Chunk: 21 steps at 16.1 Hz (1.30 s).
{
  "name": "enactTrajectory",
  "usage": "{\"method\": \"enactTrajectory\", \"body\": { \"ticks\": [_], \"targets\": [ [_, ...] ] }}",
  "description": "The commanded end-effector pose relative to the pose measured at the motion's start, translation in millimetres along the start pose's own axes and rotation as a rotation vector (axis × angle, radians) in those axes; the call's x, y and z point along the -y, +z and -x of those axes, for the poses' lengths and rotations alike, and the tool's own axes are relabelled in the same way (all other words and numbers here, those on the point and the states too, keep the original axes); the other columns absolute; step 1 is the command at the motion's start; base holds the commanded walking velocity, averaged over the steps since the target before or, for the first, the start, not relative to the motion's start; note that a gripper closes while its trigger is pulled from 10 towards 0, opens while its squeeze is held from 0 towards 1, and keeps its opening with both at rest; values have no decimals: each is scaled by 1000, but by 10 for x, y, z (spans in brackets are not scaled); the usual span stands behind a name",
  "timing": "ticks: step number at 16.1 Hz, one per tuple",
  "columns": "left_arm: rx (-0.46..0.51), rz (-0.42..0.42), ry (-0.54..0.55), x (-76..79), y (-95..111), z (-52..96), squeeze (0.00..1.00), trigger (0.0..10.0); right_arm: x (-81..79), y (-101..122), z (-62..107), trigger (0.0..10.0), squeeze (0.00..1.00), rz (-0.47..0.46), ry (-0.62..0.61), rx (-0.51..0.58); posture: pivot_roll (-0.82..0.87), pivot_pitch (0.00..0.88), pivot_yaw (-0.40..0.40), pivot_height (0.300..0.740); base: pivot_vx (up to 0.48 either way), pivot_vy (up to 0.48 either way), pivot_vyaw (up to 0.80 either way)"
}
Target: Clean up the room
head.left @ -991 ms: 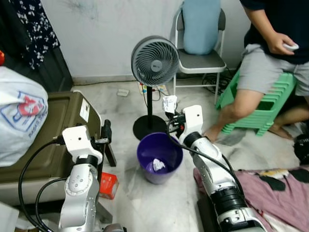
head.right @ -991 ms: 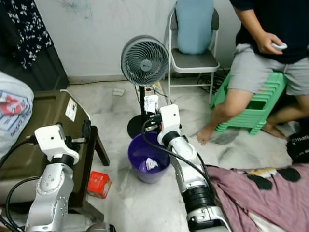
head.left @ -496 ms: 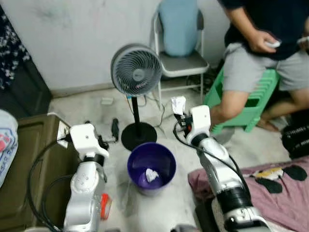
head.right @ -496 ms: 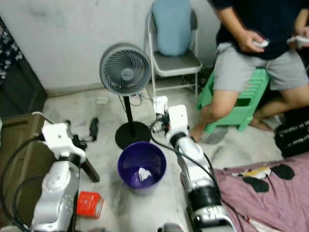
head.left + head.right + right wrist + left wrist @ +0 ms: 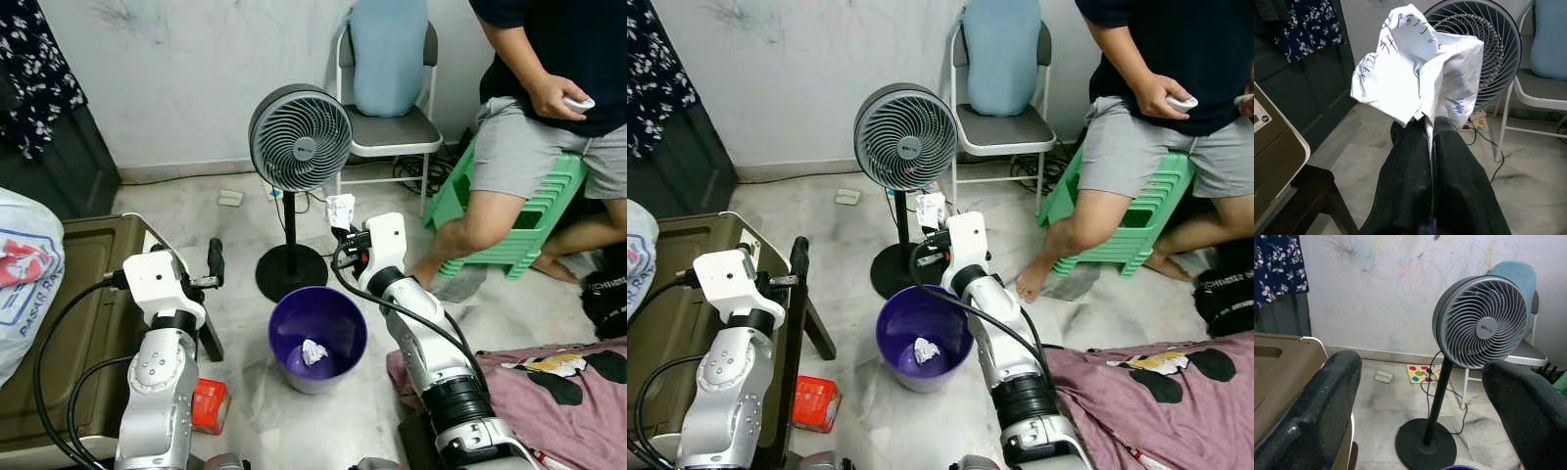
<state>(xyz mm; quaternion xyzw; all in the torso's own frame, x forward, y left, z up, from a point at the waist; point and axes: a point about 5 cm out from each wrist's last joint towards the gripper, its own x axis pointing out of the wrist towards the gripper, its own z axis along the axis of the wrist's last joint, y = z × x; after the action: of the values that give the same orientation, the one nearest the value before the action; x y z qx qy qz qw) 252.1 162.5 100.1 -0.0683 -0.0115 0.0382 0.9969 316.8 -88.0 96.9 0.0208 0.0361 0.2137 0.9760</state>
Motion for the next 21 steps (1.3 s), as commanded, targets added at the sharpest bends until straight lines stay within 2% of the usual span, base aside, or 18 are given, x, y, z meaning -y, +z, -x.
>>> {"method": "enactTrajectory", "body": {
  "ticks": [1,8,19,21],
  "targets": [
    [0,-5,-2,2,11,0,0,10000,8,30,-17,10000,0,2,5,5,-54,28,-11,740,0,-412,0],
    [3,-9,-7,7,16,0,0,10000,4,32,-22,10000,0,5,6,6,-53,21,-12,740,0,-460,0],
    [1,4,-12,10,6,6,0,10000,-5,23,-21,10000,0,14,12,9,-49,13,-9,740,0,0,0],
    [5,12,-17,15,12,4,0,10000,-6,28,-21,10000,0,11,12,11,-50,18,-8,740,0,420,0]
  ]
}}
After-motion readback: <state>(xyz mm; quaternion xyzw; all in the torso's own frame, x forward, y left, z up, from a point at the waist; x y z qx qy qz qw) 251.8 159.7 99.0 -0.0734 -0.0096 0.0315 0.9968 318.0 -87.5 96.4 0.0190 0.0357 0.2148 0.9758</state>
